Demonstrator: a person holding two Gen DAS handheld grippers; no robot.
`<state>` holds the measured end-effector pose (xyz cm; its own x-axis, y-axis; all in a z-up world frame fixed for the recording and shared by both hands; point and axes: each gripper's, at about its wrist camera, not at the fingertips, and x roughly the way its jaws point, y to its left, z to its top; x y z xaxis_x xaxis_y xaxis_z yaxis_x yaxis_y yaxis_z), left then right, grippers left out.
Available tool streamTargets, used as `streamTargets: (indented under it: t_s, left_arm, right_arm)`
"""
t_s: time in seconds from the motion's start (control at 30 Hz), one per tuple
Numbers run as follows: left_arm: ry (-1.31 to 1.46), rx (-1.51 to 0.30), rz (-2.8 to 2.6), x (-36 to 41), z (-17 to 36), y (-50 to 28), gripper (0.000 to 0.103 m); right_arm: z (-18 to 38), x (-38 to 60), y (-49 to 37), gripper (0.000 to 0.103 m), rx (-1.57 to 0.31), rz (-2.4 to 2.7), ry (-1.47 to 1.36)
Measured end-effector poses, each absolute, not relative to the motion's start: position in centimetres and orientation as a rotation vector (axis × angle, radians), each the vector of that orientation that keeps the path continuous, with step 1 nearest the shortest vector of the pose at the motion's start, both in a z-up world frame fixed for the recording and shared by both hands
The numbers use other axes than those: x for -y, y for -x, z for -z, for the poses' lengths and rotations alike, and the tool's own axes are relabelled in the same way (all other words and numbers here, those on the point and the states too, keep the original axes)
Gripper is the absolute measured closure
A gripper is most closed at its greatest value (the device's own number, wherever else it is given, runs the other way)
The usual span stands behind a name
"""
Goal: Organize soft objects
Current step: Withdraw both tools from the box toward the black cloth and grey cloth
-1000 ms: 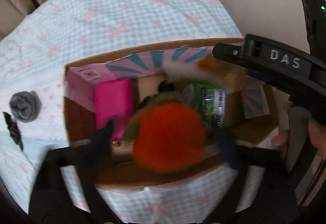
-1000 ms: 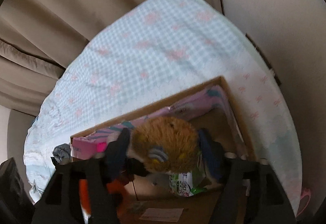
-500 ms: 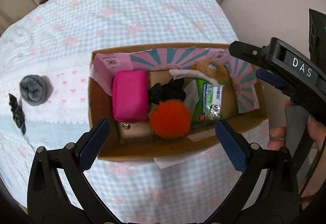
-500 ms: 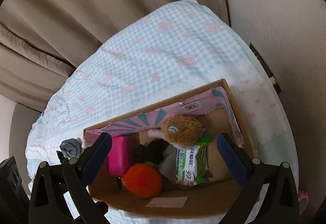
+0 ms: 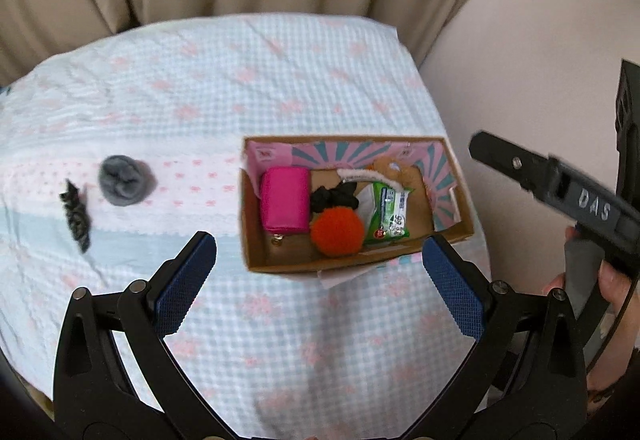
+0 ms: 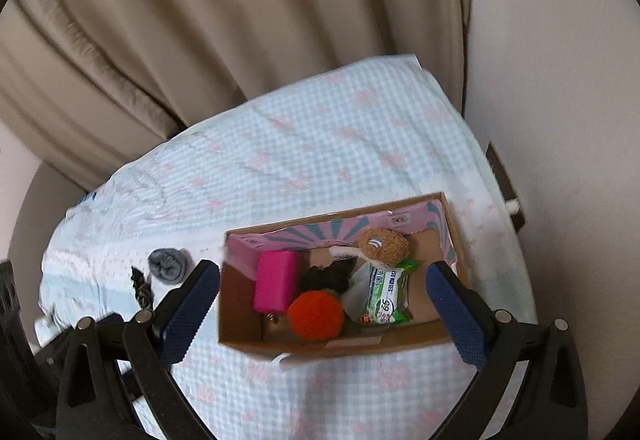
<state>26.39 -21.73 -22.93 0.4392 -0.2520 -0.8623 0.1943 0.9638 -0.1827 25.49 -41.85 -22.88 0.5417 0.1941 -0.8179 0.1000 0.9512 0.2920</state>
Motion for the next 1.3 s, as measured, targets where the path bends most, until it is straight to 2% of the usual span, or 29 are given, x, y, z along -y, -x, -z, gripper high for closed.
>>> streamTargets:
  t_s: [0.33,0.7,1.0,1.3]
  left_arm:
    - [0.088,-0.947,0.207,13.9,15.5,-20.2,0.000]
    - [0.117,-0.837,0.156,2.3,12.5,-14.3,0.000]
    - [0.096,-0.858,0.138,-10.6,13.3,-14.0,0.000]
    - [0.107,-0.922,0.137,-21.6,18.9,-19.2,0.000]
  right_arm:
    - [13.9,35.4,-18.5,0.000,-0.829,-0.082,-0.128]
    - [10.0,26.9,-12.4,0.000,-0.712,-0.083,-0.050]
    - [10.7,16.1,-12.5,0.000,-0.691,-0.123,-0.130]
    - [15.8,5.7,-17.5,0.000,-0.726,-0.145,-0.167]
